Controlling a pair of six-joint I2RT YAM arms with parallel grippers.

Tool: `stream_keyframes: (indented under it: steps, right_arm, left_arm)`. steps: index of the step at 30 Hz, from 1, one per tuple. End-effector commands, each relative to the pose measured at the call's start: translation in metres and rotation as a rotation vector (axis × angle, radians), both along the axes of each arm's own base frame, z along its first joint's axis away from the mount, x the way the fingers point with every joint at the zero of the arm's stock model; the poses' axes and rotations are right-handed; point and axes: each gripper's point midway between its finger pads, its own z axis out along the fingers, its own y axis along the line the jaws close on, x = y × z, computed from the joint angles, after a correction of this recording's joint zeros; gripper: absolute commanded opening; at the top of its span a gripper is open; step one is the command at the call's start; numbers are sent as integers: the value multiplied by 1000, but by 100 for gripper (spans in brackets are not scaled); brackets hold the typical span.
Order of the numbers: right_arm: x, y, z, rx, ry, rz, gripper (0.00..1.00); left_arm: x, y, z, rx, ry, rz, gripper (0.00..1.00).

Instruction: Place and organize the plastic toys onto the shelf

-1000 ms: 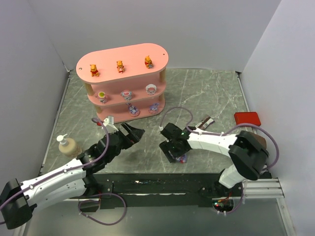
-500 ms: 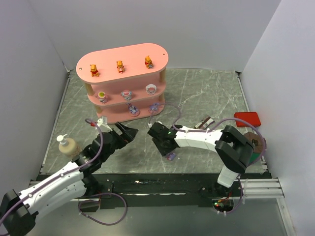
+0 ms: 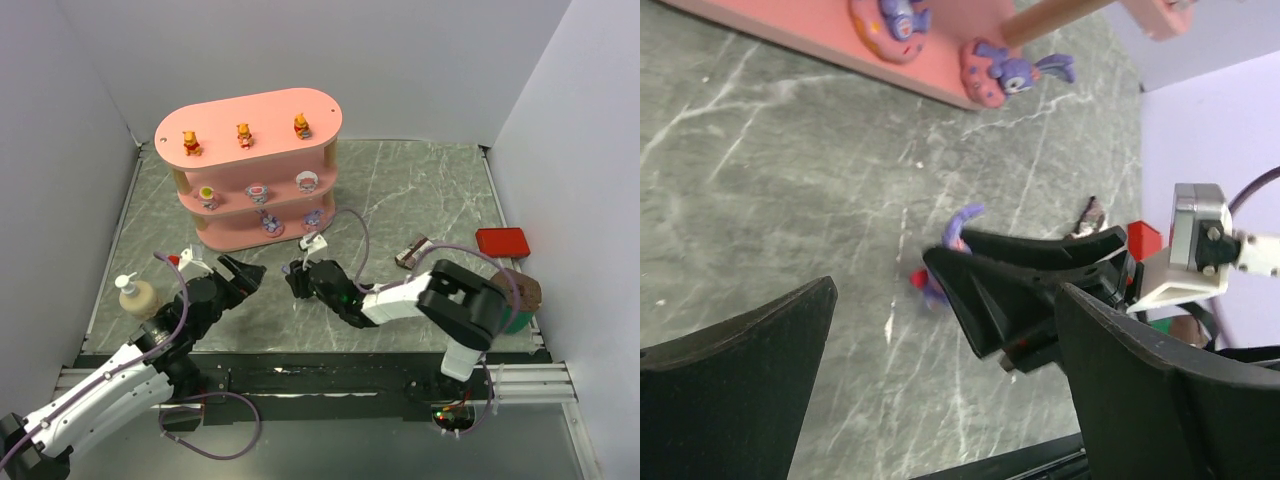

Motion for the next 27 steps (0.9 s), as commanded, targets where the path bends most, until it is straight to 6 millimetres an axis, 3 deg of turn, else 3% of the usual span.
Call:
stream_keyframes:
  steps: [1, 4, 11, 16, 21, 24, 27]
  right_arm:
    - [19, 28, 58, 340, -270, -30, 0]
    - [21, 22, 70, 438, -364, -61, 0]
    - [27, 24, 79, 489, -448, -96, 0]
    - [35, 34, 66, 486, -442, -132, 2]
    - [42, 40, 76, 513, -457, -181, 3]
    - [40, 42, 88, 540, -466, -176, 6]
    - [40, 43, 81, 532, -457, -174, 14]
  left_arm:
    - [2, 4, 4, -1, 1, 27, 96]
    - [3, 3, 1, 1, 6, 25, 96]
    - [5, 1, -4, 16, 15, 20, 97]
    - [6, 1, -2, 29, 12, 21, 96]
    - [7, 4, -1, 49, 14, 26, 96]
    - [8, 5, 1, 57, 12, 30, 96]
    - [9, 3, 2, 56, 10, 22, 96]
